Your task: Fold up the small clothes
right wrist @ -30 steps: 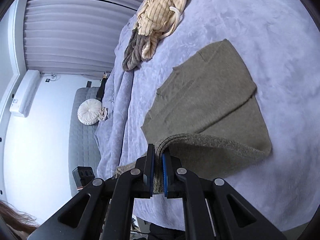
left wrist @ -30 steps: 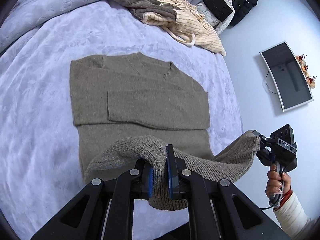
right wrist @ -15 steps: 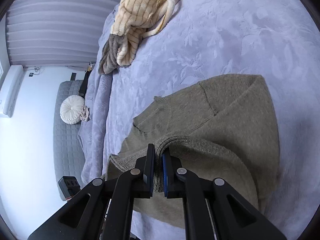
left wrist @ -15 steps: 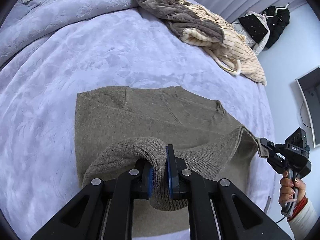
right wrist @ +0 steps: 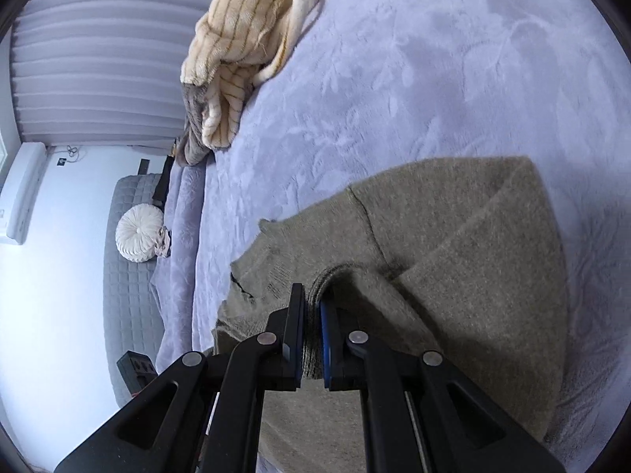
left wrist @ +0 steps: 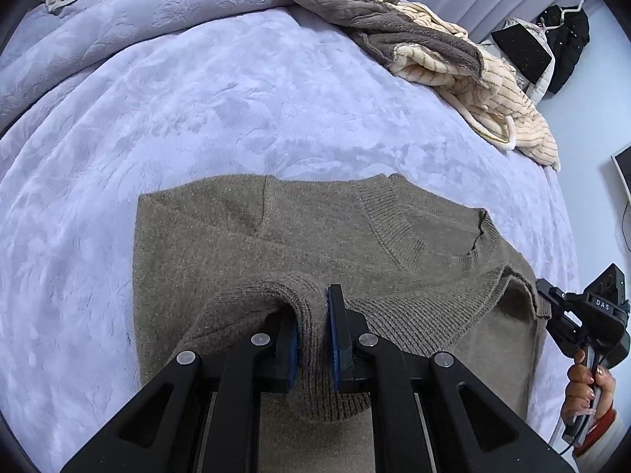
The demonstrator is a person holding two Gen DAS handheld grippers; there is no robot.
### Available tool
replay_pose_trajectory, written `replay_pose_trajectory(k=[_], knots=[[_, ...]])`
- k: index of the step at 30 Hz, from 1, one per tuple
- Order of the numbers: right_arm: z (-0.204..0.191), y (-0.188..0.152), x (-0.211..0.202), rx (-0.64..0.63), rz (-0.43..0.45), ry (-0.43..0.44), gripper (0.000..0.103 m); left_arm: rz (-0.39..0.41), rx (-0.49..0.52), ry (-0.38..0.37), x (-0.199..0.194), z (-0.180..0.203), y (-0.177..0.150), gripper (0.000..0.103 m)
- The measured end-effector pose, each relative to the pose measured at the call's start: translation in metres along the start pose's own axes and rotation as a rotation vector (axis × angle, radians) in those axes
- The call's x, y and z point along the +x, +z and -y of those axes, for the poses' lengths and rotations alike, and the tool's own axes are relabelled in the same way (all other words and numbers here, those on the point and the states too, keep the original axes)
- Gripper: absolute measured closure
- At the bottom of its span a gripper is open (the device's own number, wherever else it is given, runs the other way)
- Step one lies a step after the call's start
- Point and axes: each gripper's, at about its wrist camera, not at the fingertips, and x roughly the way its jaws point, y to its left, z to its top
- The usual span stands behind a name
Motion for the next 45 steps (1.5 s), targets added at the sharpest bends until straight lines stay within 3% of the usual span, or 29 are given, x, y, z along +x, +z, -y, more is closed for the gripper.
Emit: replay_pose_trajectory(k=[6,8,10,12,16,20,23,25,28,29,32,34,37,41,43,44,45], knots=[[-0.007,0.014,0.001,-0.027,0.012,-0.082,0.096,-0.012,0.048,-0.015,-0.006,0.004,0.012,0.084],[0.000,0.017,0.005,-0.012,0.005,-0.099,0.093,-0.024,0.085,-0.001,-0.010,0.006,0.008,0.078],[-0.001,0.020,0.003,-0.017,0.025,-0.119,0.091,-0.006,0.102,0.005,-0.017,0.006,0.003,0.041],[-0.007,0.021,-0.003,-0.045,0.054,-0.127,0.085,0.075,0.118,0.056,-0.035,0.005,0.000,0.016],[-0.019,0.019,-0.020,-0.087,0.087,-0.146,0.075,0.128,0.119,0.079,-0.057,0.001,0.005,0.016],[-0.034,0.005,-0.022,-0.173,0.065,-0.194,0.075,0.057,0.131,0.103,-0.039,-0.005,0.005,0.016],[-0.049,-0.005,-0.004,-0.300,0.009,-0.254,0.075,0.013,0.137,0.034,-0.018,-0.001,0.002,0.016],[-0.051,-0.011,0.014,-0.339,-0.037,-0.276,0.076,0.011,0.139,0.038,-0.002,0.005,0.002,0.016],[-0.040,-0.014,0.032,-0.342,-0.049,-0.343,0.077,0.012,0.119,0.100,0.026,0.001,0.004,0.016],[-0.034,-0.013,0.033,-0.335,-0.044,-0.354,0.083,0.007,0.102,0.105,0.033,-0.004,0.005,0.016],[-0.020,-0.004,0.028,-0.292,-0.011,-0.360,0.096,0.014,0.077,0.070,0.039,-0.017,0.008,0.016],[-0.014,0.000,0.021,-0.248,-0.006,-0.333,0.097,0.010,0.104,0.072,0.034,-0.017,0.007,0.016],[-0.016,0.001,0.009,-0.249,0.017,-0.363,0.095,0.012,0.136,0.178,0.023,-0.021,0.004,0.016],[-0.026,-0.009,-0.007,-0.250,0.014,-0.371,0.087,-0.038,0.062,0.146,0.002,-0.050,-0.007,0.016],[-0.033,-0.022,-0.014,-0.270,0.000,-0.343,0.075,-0.053,0.054,0.155,-0.011,-0.059,-0.020,0.016],[-0.036,-0.030,-0.016,-0.274,-0.011,-0.322,0.061,-0.062,0.052,0.154,-0.017,-0.063,-0.027,0.016],[-0.039,-0.041,-0.018,-0.274,-0.025,-0.295,0.053,-0.074,0.051,0.153,-0.022,-0.065,-0.036,0.016]])
